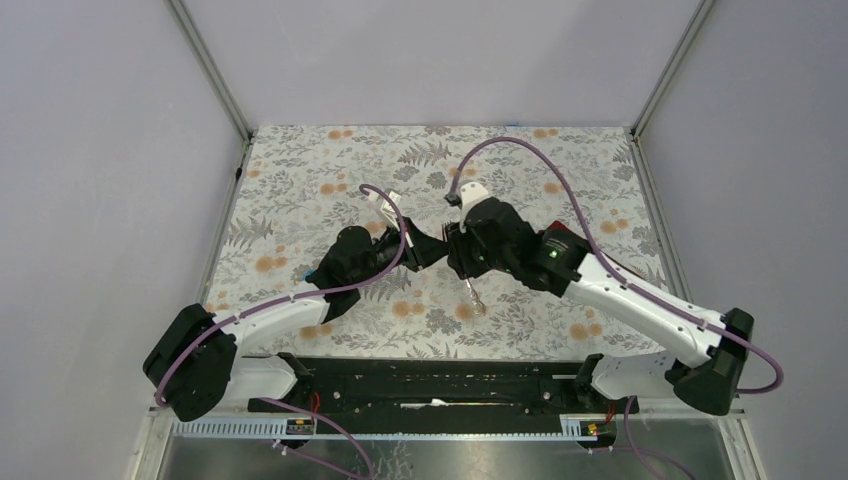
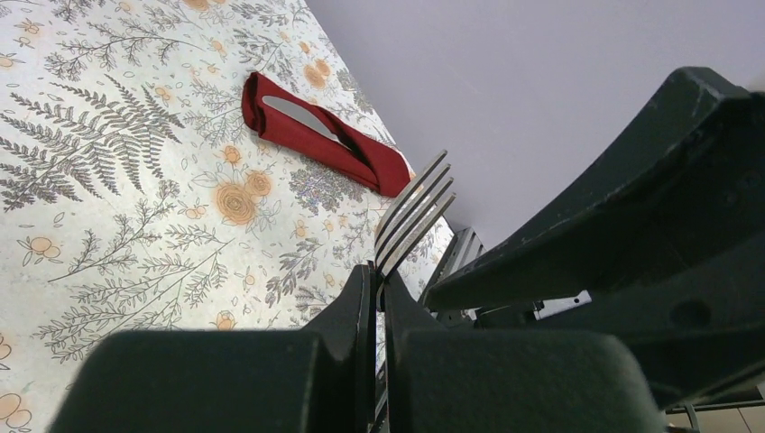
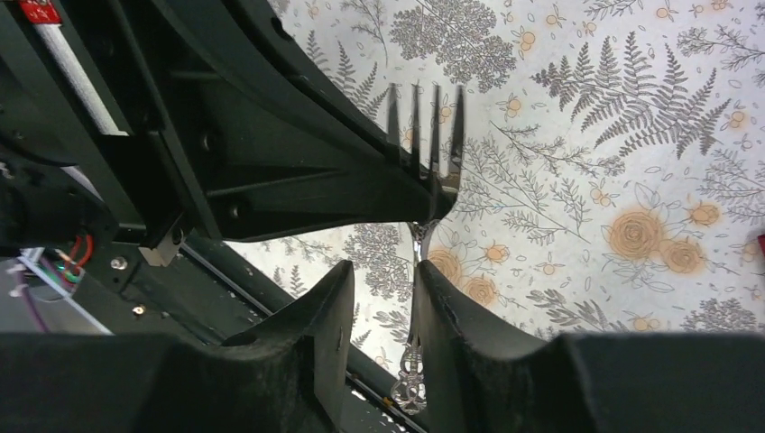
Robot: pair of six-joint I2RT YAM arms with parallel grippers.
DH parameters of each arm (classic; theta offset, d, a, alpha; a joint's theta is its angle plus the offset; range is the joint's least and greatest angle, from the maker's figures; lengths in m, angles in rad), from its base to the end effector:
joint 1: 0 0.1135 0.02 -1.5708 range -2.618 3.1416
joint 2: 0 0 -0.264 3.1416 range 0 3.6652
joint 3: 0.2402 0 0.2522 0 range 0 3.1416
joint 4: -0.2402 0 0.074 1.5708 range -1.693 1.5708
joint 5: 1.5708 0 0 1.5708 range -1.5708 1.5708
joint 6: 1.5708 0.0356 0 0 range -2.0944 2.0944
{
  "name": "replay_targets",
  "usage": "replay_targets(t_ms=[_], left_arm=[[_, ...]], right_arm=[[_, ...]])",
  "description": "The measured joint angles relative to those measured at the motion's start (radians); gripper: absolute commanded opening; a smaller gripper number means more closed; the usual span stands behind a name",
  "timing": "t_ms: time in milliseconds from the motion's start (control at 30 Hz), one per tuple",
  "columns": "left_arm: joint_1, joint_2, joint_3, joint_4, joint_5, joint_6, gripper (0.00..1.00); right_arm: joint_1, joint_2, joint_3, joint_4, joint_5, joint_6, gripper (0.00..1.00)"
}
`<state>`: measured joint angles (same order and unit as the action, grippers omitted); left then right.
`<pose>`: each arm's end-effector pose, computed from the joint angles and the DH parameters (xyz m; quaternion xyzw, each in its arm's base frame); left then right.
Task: Fold the napkin into a case and place the utensils inside
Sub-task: Pass from the left arm to the right, then insert the fork into the folded napkin.
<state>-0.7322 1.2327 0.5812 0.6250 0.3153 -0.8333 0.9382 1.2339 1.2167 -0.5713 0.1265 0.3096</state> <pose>0.1945 -0.1896 0.2589 0.0736 0.7122 -0.5657 0.4092 0.1630 0.2148 0.3578 -0.2437 0.8461 0.2297 0.4146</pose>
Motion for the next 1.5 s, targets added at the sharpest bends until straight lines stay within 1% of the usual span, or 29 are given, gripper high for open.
replay_targets(t_ms=[133, 333, 433, 567, 667, 833, 867, 933, 967, 1033, 1067, 1100, 1133, 1167, 1200, 1233, 1300, 1367, 1467, 1500], left_arm=[[0.0, 0.0, 0.0, -0.003, -0.006, 0.002, 0.0], [0.0, -0.003, 0.0, -0.003, -0.007, 0.003, 0.0], [0.0, -0.01, 0.0, -0.003, -0.008, 0.003, 0.0], [0.0, -0.016, 0.0, -0.003, -0.009, 0.003, 0.0], [0.0, -0.016, 0.0, -0.003, -0.009, 0.002, 0.0], [0.0, -0.016, 0.0, -0.003, -0.009, 0.002, 0.0], [0.0, -0.016, 0.0, -0.003, -0.009, 0.002, 0.0], [0.0, -0.016, 0.0, -0.003, -0.009, 0.002, 0.0], [0.0, -0.016, 0.0, -0.003, -0.009, 0.002, 0.0], [0.0, -0.016, 0.0, -0.003, -0.01, 0.002, 0.0], [0.0, -0.016, 0.0, -0.003, -0.01, 0.0, 0.03], [0.001, -0.016, 0.0, -0.003, -0.011, -0.002, 0.11], [0.001, -0.016, 0.0, -0.002, -0.011, -0.003, 0.24], [0.002, -0.017, 0.0, -0.002, -0.015, -0.003, 0.34], [0.002, -0.018, -0.001, -0.004, -0.016, -0.004, 0.41], [0.002, -0.023, -0.001, -0.006, -0.015, -0.009, 0.46], [0.002, -0.052, -0.001, -0.036, -0.023, -0.006, 0.52], [0.005, -0.105, -0.001, -0.09, -0.026, 0.005, 0.54], [0.035, -0.2, -0.001, -0.187, -0.006, 0.024, 0.58], [0.055, -0.231, 0.0, -0.217, 0.007, 0.031, 0.59]], right_arm=[[0.047, 0.06, 0.05, -0.038, 0.068, -0.029, 0.4], [0.06, 0.082, 0.085, -0.064, 0.124, -0.048, 0.38], [0.061, 0.091, 0.089, -0.077, 0.149, -0.054, 0.33], [0.063, 0.111, 0.092, -0.093, 0.162, -0.062, 0.3], [0.063, 0.126, 0.092, -0.096, 0.171, -0.068, 0.26], [0.063, 0.13, 0.095, -0.096, 0.173, -0.076, 0.24], [0.063, 0.131, 0.095, -0.095, 0.173, -0.077, 0.21], [0.063, 0.131, 0.098, -0.095, 0.173, -0.081, 0.07], [0.063, 0.132, 0.099, -0.094, 0.172, -0.085, 0.01], [0.063, 0.133, 0.099, -0.09, 0.172, -0.096, 0.0], [0.063, 0.133, 0.099, -0.089, 0.171, -0.102, 0.0], [0.063, 0.133, 0.099, -0.088, 0.168, -0.111, 0.0], [0.063, 0.133, 0.097, -0.083, 0.166, -0.132, 0.0], [0.063, 0.132, 0.093, -0.074, 0.164, -0.153, 0.0], [0.063, 0.129, 0.087, -0.064, 0.163, -0.176, 0.0], [0.062, 0.124, 0.075, -0.046, 0.159, -0.2, 0.0], [0.045, 0.098, 0.034, -0.02, 0.127, -0.28, 0.0], [-0.009, 0.068, 0.006, -0.02, 0.063, -0.364, 0.0], [-0.169, 0.026, -0.011, -0.033, -0.047, -0.521, 0.0], [-0.245, 0.016, -0.011, -0.039, -0.085, -0.584, 0.0]])
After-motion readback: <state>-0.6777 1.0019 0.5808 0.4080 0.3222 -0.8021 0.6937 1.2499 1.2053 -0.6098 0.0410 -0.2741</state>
